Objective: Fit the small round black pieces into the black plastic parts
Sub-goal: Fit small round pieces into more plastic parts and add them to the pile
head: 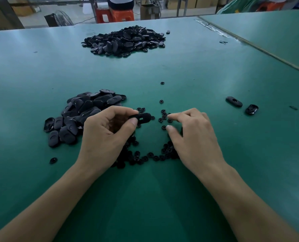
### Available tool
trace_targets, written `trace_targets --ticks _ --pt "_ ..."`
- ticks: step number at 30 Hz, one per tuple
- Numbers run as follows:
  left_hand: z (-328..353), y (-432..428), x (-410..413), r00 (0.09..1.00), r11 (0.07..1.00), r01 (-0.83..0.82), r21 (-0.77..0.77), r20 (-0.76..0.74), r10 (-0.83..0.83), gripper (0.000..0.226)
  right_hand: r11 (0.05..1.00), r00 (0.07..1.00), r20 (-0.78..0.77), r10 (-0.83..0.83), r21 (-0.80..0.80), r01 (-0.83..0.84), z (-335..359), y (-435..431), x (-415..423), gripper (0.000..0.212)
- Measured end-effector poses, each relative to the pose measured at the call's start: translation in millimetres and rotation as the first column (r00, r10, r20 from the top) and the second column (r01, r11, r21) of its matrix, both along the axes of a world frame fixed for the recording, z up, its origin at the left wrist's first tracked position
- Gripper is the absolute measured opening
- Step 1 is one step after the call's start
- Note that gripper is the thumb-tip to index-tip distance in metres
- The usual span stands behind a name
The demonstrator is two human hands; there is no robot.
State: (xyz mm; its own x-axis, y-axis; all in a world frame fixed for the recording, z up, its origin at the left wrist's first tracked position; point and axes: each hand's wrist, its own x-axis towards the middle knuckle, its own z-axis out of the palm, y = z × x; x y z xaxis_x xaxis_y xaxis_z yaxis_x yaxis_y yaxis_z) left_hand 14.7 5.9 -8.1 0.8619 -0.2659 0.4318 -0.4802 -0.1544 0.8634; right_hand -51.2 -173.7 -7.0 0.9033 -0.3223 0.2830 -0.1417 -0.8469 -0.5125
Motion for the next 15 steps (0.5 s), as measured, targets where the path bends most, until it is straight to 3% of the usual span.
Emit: trace_targets --ticks 6,11,15 --pt "1.8 -1.6 -1.2 1.0 1.0 -0.002 -0.031 0.004 0.002 0.022 0.998 0.997 -0.066 -0.032 -0.059 0.028 2.7 9.6 1.8 0.029" --pt "-0.3 -0.9 2.1 0.998 0.996 0.005 -0.086 -0.055 -0.01 0.02 0.999 0.999 -0.042 -0.031 -0.035 0.03 -0.4 9.2 4.9 0.017" --pt "-0.8 -0.5 4.0 0.999 0.997 -0.005 -0.08 -0.049 0.001 0.019 1.0 1.0 -0.013 -0.02 -0.023 0.02 -2.6 9.0 6.3 0.023"
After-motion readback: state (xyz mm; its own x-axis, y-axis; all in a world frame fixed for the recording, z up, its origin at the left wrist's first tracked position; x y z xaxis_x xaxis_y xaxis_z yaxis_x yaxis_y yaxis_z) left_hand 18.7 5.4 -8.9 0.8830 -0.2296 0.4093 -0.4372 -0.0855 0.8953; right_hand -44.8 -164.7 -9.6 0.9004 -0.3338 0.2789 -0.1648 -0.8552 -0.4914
